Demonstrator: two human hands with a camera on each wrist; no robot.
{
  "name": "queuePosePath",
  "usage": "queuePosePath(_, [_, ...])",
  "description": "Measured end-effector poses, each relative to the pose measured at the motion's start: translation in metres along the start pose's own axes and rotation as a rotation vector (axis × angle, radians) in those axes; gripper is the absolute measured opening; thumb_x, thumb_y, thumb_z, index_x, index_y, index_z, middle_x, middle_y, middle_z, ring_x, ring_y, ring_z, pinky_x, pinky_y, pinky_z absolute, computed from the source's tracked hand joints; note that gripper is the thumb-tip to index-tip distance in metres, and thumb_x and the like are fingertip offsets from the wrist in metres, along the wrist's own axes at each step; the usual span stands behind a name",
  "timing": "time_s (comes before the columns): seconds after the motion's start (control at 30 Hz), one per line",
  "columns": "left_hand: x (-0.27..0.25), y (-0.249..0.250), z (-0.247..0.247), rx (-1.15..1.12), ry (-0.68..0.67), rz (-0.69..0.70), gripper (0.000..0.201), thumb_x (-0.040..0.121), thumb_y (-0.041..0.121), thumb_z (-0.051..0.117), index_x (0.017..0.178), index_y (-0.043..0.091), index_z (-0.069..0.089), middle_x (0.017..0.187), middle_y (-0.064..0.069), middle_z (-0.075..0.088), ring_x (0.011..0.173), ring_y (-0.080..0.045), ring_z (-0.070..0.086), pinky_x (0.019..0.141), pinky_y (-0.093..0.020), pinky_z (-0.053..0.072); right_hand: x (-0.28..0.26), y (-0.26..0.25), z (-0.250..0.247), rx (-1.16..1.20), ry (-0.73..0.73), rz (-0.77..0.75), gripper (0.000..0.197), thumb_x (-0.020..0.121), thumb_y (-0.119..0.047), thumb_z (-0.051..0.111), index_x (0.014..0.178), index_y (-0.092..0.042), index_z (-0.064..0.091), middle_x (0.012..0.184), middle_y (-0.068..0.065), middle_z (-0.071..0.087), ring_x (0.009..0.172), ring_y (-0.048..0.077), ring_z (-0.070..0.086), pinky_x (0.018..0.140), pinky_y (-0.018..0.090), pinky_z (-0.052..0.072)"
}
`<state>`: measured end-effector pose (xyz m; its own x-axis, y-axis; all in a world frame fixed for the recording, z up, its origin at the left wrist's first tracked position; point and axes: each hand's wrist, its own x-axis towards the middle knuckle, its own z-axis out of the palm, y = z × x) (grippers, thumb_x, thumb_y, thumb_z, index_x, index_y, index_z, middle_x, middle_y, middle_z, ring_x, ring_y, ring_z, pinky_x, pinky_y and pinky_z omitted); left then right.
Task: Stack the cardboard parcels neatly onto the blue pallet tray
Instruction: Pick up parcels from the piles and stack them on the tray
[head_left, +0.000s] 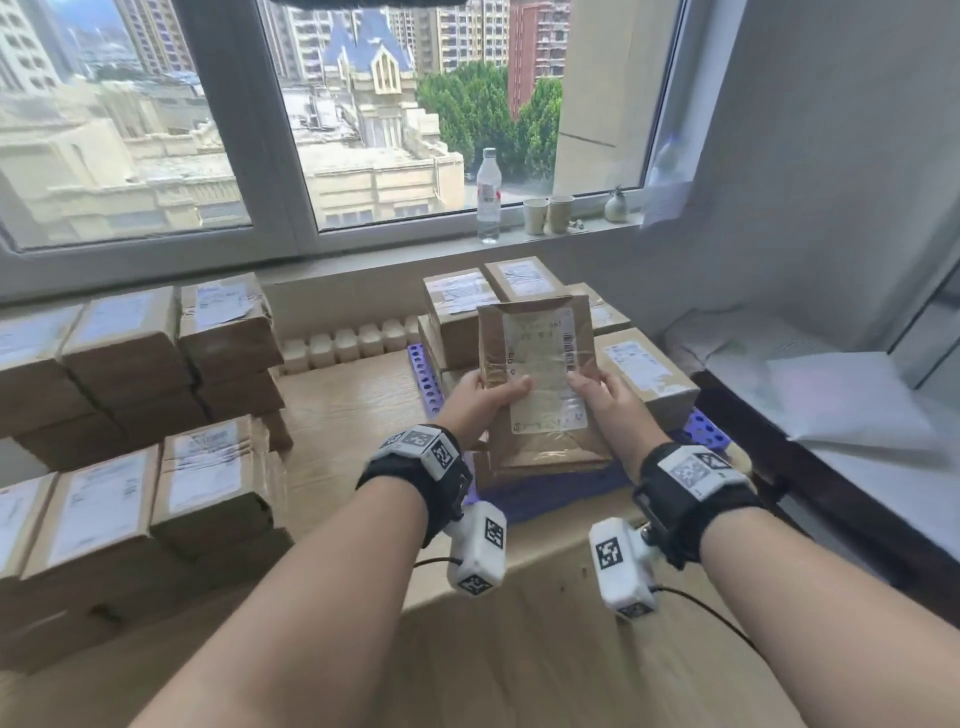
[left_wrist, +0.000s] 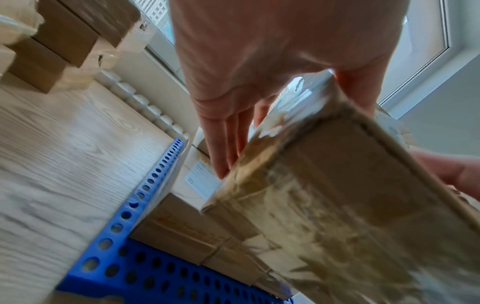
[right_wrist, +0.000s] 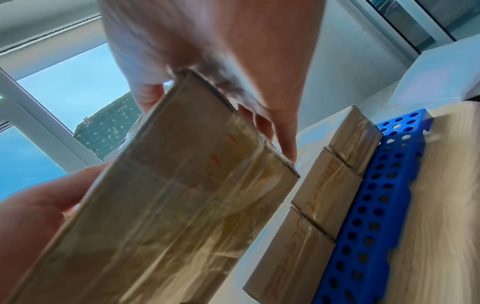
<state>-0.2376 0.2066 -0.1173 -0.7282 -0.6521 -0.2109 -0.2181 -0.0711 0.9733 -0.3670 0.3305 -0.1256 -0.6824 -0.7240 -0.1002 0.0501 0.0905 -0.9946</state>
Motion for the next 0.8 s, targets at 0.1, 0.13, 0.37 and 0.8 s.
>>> queuePosePath(0.1, [0.014,0.0,0.02,-0.032,0.009,0.046,0.024,0.093,0.023,0.065,0.113,0.011,0.062,0.1,-0.003,0.071,0.076,-0.01,0.07,0.056,-0.024,0.057,0.009,0.003,-0.019,0.008,-0.015,-0.01,0.034,0.096,-0.029,0.059,0.128,-0.019,0.054,0.111,0.003,0.069,0.089,0.013,0.069,0.06,0.018,0.055])
queuePosePath(0.13, [0.018,0.001,0.026,-0.031,0.012,0.051,0.029,0.093,0.023,0.066,0.118,0.009,0.061,0.102,-0.002,0.071,0.078,-0.01,0.069,0.055,-0.022,0.056,0.013,0.004,-0.024,0.008,-0.012,-0.006,0.037,0.096,-0.031,0.059,0.131,-0.02,0.052,0.11,0.003,0.069,0.089,0.015,0.07,0.062,0.022,0.057])
queuePosePath(0.37, [0.063,0.009,0.056,0.05,-0.007,0.06,0.051,0.084,0.043,0.071,0.125,0.017,0.058,0.114,-0.001,0.071,0.095,-0.018,0.071,0.074,-0.039,0.06,0.051,0.007,-0.059,0.013,0.043,-0.029,0.034,0.095,-0.031,0.06,0.127,-0.021,0.056,0.11,0.002,0.07,0.097,0.019,0.07,0.072,0.026,0.056])
queuePosePath(0.8, [0.213,0.059,0.107,0.192,0.056,0.178,0.074,0.058,0.072,0.068,0.115,0.026,0.061,0.112,0.006,0.07,0.101,-0.014,0.068,0.096,-0.04,0.053,0.191,-0.024,-0.13,0.015,0.109,-0.014,0.024,0.096,-0.028,0.059,0.118,-0.02,0.056,0.105,0.005,0.07,0.081,0.014,0.071,0.057,0.023,0.055])
